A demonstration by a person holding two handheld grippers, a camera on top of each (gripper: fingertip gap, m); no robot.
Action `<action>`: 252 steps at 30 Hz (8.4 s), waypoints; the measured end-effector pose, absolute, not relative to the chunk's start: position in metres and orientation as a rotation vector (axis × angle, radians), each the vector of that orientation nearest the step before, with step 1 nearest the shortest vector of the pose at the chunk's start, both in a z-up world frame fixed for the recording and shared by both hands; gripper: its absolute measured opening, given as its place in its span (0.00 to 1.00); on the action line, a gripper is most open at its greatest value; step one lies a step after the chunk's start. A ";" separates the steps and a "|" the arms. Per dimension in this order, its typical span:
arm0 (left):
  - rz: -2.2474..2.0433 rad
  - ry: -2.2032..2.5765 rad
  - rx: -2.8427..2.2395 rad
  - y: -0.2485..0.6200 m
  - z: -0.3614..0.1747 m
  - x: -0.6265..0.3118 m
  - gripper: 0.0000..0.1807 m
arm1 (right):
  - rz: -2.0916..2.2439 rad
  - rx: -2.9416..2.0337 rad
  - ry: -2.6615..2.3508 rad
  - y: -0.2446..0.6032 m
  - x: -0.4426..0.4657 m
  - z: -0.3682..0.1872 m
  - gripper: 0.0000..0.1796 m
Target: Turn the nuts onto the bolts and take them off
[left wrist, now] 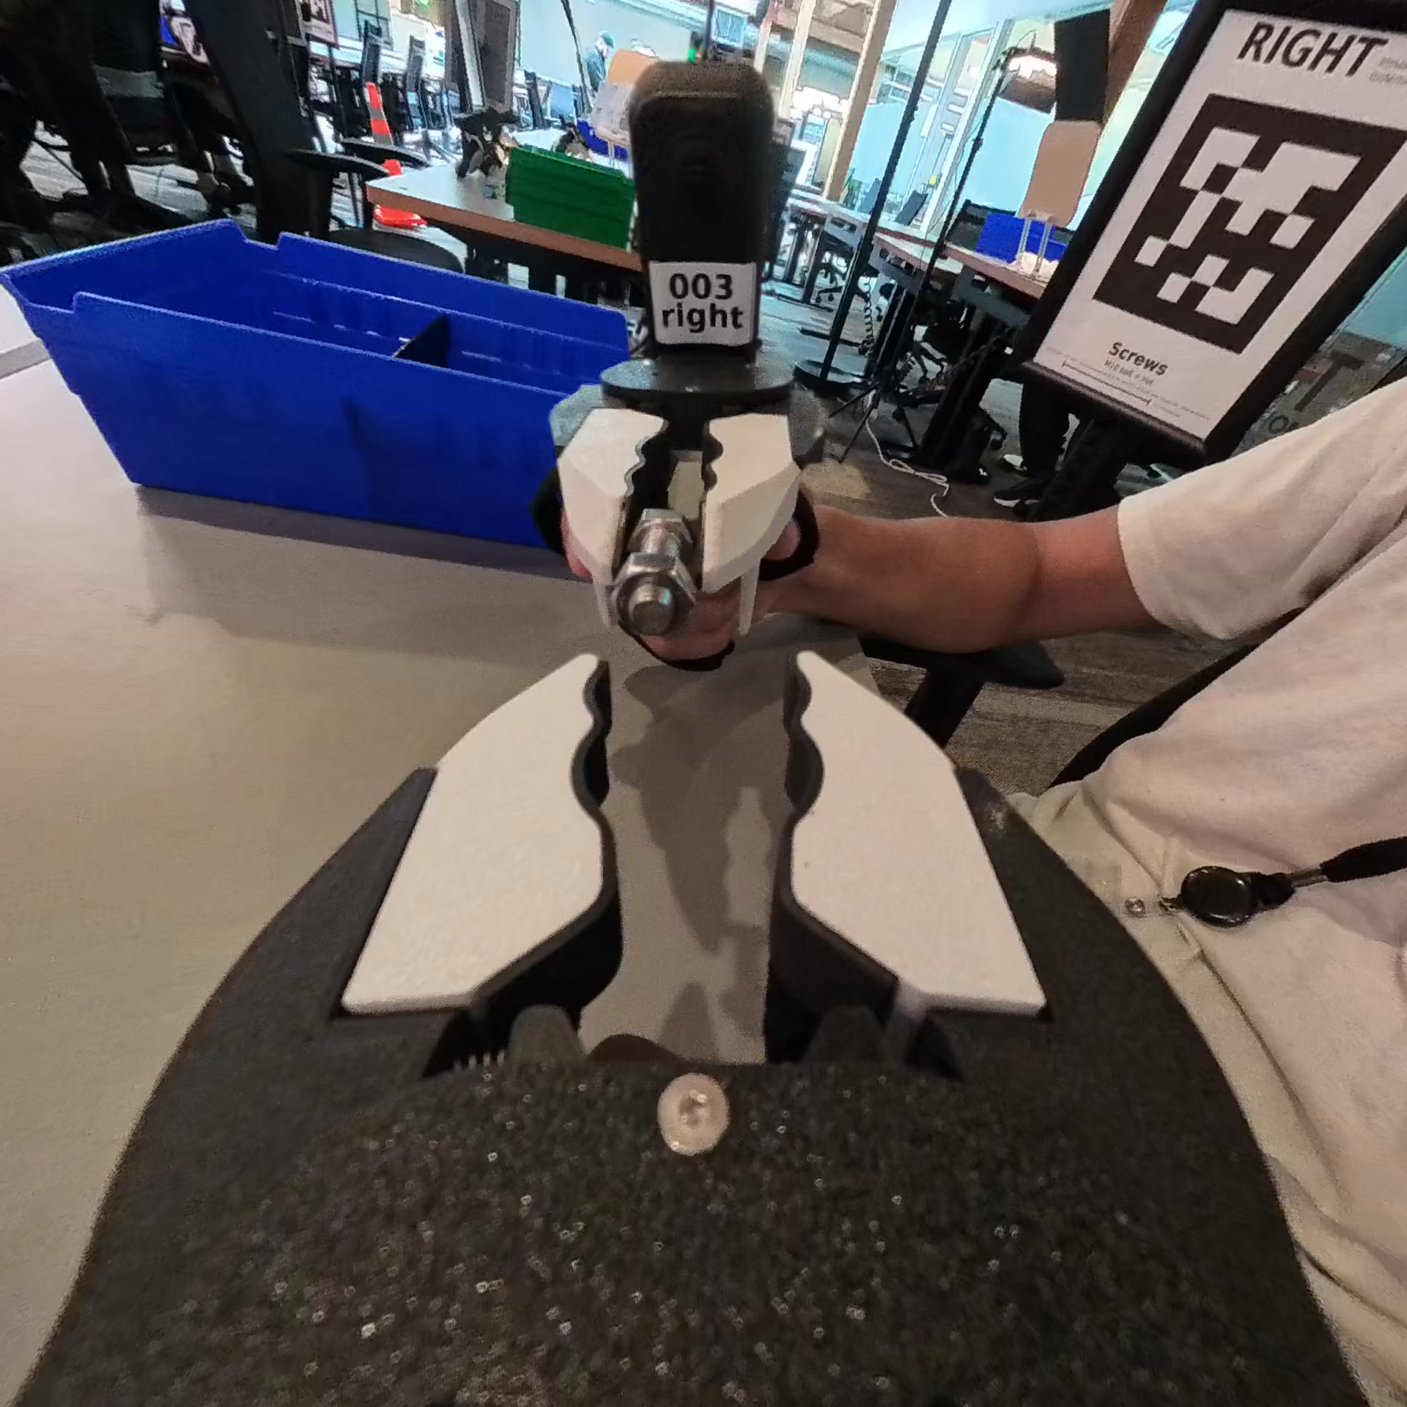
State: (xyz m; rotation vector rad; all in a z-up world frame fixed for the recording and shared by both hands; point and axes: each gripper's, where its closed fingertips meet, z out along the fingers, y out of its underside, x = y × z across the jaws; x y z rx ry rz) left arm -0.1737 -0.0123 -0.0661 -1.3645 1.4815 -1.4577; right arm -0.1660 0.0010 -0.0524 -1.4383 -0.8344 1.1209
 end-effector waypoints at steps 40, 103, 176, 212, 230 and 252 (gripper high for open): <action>-1.378 1.542 -1.380 -0.014 -0.073 -0.174 0.25 | 1.132 -1.450 -0.841 -0.002 -0.169 -0.055 0.10; -1.184 1.479 -1.306 -0.006 -0.069 -0.167 0.26 | 1.320 -1.467 -0.638 0.010 -0.162 -0.047 0.10; -1.574 1.439 -1.332 -0.032 -0.047 -0.166 0.29 | 1.354 -1.479 -0.517 0.014 -0.161 -0.024 0.10; -1.358 1.402 -1.370 -0.019 -0.065 -0.155 0.00 | 1.373 -1.448 -0.577 0.002 -0.172 -0.022 0.10; -1.425 1.307 -1.345 -0.006 -0.042 -0.168 0.00 | 1.319 -1.484 -0.627 0.002 -0.177 -0.030 0.10; -1.069 1.445 -1.099 -0.017 -0.030 -0.180 0.27 | 1.529 -1.499 -0.500 0.009 -0.170 -0.038 0.10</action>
